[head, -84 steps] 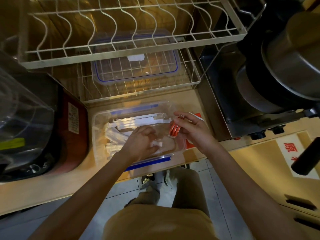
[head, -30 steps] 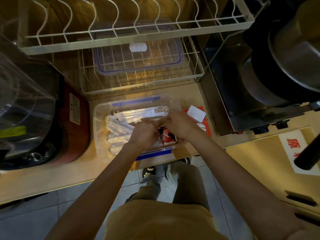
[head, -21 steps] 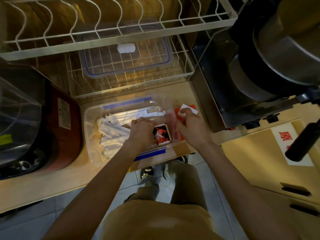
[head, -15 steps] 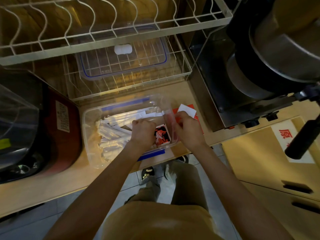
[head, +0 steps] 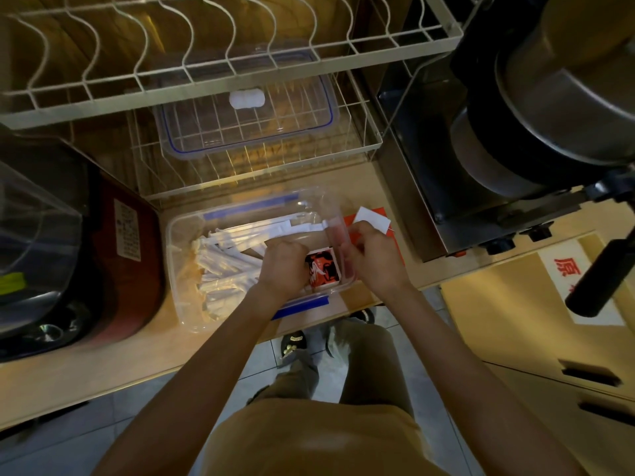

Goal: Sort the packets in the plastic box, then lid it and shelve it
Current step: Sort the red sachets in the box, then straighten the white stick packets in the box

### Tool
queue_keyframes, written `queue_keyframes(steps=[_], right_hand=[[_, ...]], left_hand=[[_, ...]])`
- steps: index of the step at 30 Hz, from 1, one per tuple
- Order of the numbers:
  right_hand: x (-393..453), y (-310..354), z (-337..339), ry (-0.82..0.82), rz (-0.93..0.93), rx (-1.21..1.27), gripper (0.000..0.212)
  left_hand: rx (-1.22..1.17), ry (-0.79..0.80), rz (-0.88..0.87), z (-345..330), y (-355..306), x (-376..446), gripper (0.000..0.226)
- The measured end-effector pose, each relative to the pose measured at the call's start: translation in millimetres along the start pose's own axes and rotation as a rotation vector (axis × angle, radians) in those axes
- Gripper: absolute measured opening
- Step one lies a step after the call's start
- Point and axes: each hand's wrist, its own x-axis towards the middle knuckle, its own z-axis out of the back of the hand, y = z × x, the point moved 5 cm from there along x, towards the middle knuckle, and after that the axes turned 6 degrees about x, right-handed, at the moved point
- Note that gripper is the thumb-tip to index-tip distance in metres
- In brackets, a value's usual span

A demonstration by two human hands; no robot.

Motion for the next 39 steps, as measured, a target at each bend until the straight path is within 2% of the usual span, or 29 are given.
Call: queue_keyframes(steps=[2,5,8,11,14,17,19,22,26,32,35,39], right_hand=[[0.8,2.1,2.5,-0.011,0.005,0.034,0.027],[-0.8,10.1,9.3,-0.135,0.027,0.14,0.029],[-2.0,22.9,5.3,-0.185,0.079,0.188,0.022],[4.4,39.6,-12.3,-0.103,0.18,0.168,0.022],[20.6,51.9,-36.9,0.005,0.292,0.027,0.027],[41.6,45.4,-63.5,0.108,0.219,-0.118,0.046],[51.5,39.2,-79.1,0.197,0.134,-0.199,0.055],[57.3,36.9,-87.8,0.235,0.114,-0.357,0.048],[58.6,42.1,-83.7,0.167,0.172,-0.391,0.048],[58.7,41.0,-80.5,0.221,0.13,-0.461,0.015],[56.7,42.0,-80.4,0.24,0.174,-0.445,0.012],[52.8,50.9,-75.9,0.196,0.287,-0.435,0.017]], left_hand=[[-0.093,0.023,-0.009,4.6,-1.9,-3.7,0.022],[-0.186,0.021,-0.052,16.5,0.3,-13.2,0.022],[-0.233,0.003,-0.009,27.9,19.8,-22.1,0.024],[-0.203,-0.08,0.097,34.8,52.4,-28.2,0.031],[-0.123,-0.093,0.203,31.5,79.0,-34.9,0.045],[-0.057,-0.056,0.262,22.8,91.2,-40.5,0.061],[-0.032,-0.045,0.282,19.7,96.4,-40.0,0.064],[-0.013,-0.058,0.292,19.2,100.8,-34.2,0.058],[0.037,-0.062,0.334,17.5,98.0,-28.6,0.059],[0.094,-0.032,0.365,27.7,92.5,-21.5,0.054],[0.125,0.011,0.364,28.8,92.9,-19.1,0.049],[0.14,-0.026,0.299,30.4,93.2,-17.4,0.047]])
